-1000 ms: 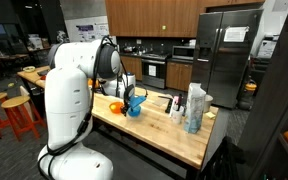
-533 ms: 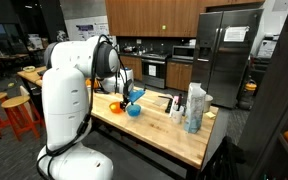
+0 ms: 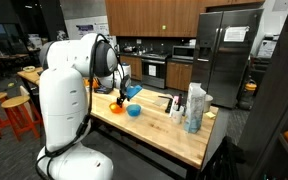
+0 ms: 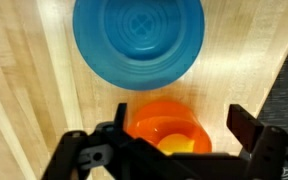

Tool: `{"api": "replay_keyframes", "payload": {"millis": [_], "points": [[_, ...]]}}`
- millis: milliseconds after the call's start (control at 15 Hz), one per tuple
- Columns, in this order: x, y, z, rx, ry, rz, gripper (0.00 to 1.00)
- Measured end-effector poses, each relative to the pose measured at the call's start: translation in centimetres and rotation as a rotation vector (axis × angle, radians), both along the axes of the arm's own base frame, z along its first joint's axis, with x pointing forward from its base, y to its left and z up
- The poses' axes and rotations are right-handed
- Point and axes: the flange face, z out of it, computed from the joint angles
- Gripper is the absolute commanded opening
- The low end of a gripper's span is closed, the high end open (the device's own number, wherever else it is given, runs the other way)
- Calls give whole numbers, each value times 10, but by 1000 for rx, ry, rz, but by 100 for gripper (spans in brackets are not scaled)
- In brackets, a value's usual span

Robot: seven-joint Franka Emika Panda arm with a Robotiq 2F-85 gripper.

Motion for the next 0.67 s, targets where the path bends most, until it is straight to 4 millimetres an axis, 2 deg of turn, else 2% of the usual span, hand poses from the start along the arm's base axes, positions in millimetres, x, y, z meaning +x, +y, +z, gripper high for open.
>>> {"api": "replay_keyframes", "payload": {"millis": [667], "points": [[-14, 25, -2, 78, 70, 196, 100]]}}
